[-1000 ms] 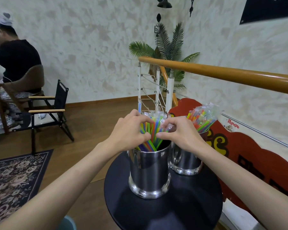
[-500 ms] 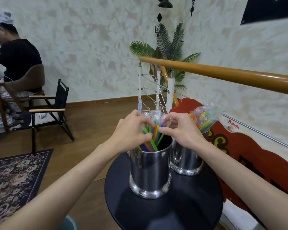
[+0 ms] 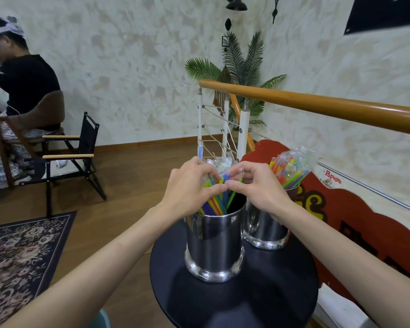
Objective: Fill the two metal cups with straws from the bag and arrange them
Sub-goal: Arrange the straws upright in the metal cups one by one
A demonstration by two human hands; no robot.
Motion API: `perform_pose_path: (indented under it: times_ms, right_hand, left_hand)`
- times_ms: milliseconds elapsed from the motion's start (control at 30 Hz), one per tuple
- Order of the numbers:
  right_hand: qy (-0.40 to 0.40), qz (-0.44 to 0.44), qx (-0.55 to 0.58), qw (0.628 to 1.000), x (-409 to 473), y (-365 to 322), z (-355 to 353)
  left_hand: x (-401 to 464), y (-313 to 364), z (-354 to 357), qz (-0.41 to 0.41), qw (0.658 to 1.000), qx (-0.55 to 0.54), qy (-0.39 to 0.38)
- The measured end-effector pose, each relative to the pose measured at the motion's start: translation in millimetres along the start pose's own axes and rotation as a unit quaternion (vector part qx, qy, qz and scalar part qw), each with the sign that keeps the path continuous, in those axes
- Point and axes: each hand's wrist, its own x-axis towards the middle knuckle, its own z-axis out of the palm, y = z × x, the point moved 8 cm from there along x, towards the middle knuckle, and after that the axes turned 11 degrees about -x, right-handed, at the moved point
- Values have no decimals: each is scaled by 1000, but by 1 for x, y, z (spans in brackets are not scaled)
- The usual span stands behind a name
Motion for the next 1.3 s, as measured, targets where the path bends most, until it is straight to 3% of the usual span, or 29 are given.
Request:
perform_pose_path:
  times_ms: [367,900,1167,1300]
  right_hand:
    - [43,7,-7,999,4,-4,-6]
    - [41,25,7,999,4,1,-2]
    - [46,30,3,998,3,0,-1]
    - [38,-1,-52,998,-6,-6,4]
  left_hand:
    - [5,-7,-1,-38,988,-148,-19]
    - [5,-4,-8,7,994,-113,1]
    - [4,-6,-7,2,992,-123,-20]
    - [2,-8,-6,0,986,-161,-51]
